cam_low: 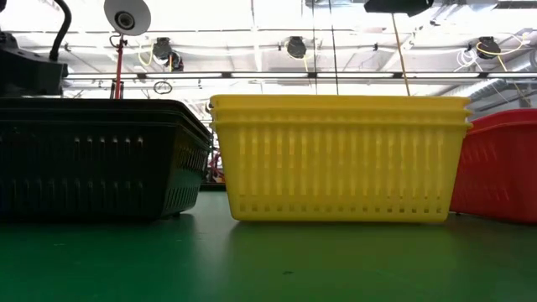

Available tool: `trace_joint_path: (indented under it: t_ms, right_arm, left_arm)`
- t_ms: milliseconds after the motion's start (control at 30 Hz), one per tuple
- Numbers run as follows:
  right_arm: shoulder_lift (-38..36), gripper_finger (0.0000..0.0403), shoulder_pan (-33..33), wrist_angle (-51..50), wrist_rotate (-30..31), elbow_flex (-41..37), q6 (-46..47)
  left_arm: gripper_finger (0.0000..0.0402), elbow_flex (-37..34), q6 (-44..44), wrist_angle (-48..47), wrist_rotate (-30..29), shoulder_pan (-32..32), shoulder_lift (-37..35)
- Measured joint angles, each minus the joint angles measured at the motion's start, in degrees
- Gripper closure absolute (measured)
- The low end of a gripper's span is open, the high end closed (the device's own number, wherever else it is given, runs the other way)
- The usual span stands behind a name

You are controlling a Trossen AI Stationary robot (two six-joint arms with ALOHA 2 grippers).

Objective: Stack baskets by color
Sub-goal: Stack the top red bin on top of the bottom red bin

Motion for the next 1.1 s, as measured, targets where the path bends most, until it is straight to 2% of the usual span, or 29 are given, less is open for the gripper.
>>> trace_joint_path:
  t_ms: [67,233,333,500,633,767,867,967,1100]
  right_arm:
    - [0.0,0.0197,0.0,2.2,0.0,0.0,-0.4]
    - [0.0,0.0197,0.0,6.7,-0.1,0.0,-0.9]
    - [0.0,0.0197,0.0,8.2,0.0,0.0,-1.0]
    - [1.2,0.0197,0.0,14.3,0.8,0.0,-2.0]
    - [5.6,0.0197,0.0,19.9,5.5,2.4,-4.1]
    - [13.1,0.0197,0.1,17.5,9.1,9.5,-4.8]
    - [19.6,0.0197,0.7,11.3,12.5,17.0,-5.7]
    - [26.2,0.0197,1.2,3.6,15.9,25.0,-5.6]
    - [32.7,0.0197,1.5,-4.9,18.4,33.3,-5.7]
  left_arm:
    - [0.039,0.0,0.0,0.1,-0.2,0.0,0.0]
    - [0.0374,0.0,0.0,1.3,-3.5,0.0,0.0]
    - [0.038,1.3,0.8,0.9,-5.1,0.6,0.0]
    - [0.039,7.2,3.4,-1.6,-10.2,3.5,0.0]
    - [0.039,13.3,8.8,-1.7,-17.5,6.3,0.0]
    - [0.0393,19.0,16.1,2.2,-23.2,9.8,0.8]
    - [0.0392,22.1,23.0,6.2,-25.6,12.5,3.3]
    - [0.0394,25.6,29.4,11.3,-27.4,15.0,7.9]
    - [0.0393,30.4,33.9,14.9,-31.7,16.6,15.4]
